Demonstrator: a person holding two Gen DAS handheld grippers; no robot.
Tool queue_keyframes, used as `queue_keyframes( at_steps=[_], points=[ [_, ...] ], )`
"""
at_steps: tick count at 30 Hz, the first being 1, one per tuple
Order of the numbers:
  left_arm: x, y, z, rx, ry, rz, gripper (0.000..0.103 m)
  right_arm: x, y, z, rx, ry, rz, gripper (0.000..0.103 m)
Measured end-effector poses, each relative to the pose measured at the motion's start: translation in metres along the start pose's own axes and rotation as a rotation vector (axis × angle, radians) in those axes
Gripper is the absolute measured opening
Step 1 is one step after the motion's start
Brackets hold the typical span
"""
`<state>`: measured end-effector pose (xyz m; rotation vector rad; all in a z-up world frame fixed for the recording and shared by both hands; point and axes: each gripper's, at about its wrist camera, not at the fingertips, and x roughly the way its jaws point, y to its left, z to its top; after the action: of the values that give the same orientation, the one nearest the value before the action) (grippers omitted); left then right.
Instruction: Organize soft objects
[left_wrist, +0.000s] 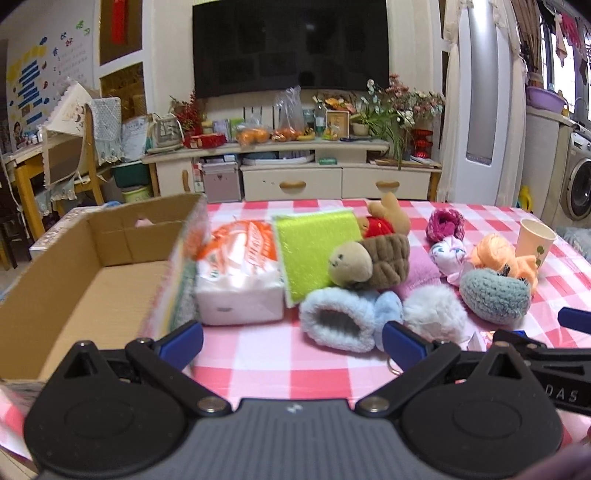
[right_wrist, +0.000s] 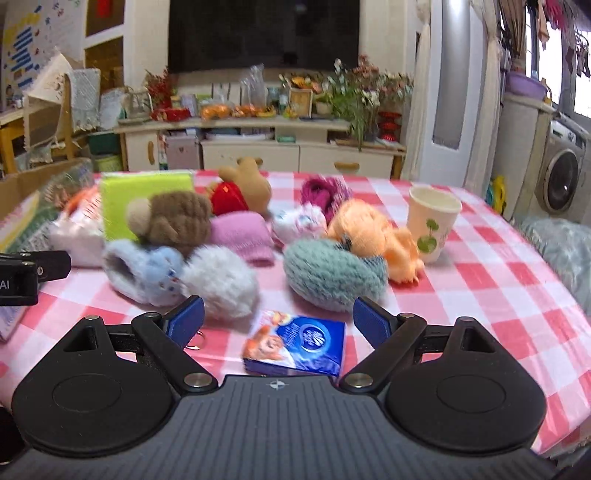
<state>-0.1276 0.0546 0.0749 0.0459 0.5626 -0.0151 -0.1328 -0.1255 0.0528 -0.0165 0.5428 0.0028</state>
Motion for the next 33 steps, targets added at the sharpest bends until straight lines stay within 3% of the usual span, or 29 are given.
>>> queue_keyframes(
  at_steps=[14,33],
  points=[
    [-0.054,0.053,0.001,-0.04,-0.065,0.076,0.102,-0.034,0.038,0.015,-0.07,-0.102,0.137,0.103],
    [-0.07,0.092,-0.001,-0.089,-0.081,0.176,0.102,-0.06,0.051,0.016,-0.122,-0.134,0.239,0.103]
  ],
)
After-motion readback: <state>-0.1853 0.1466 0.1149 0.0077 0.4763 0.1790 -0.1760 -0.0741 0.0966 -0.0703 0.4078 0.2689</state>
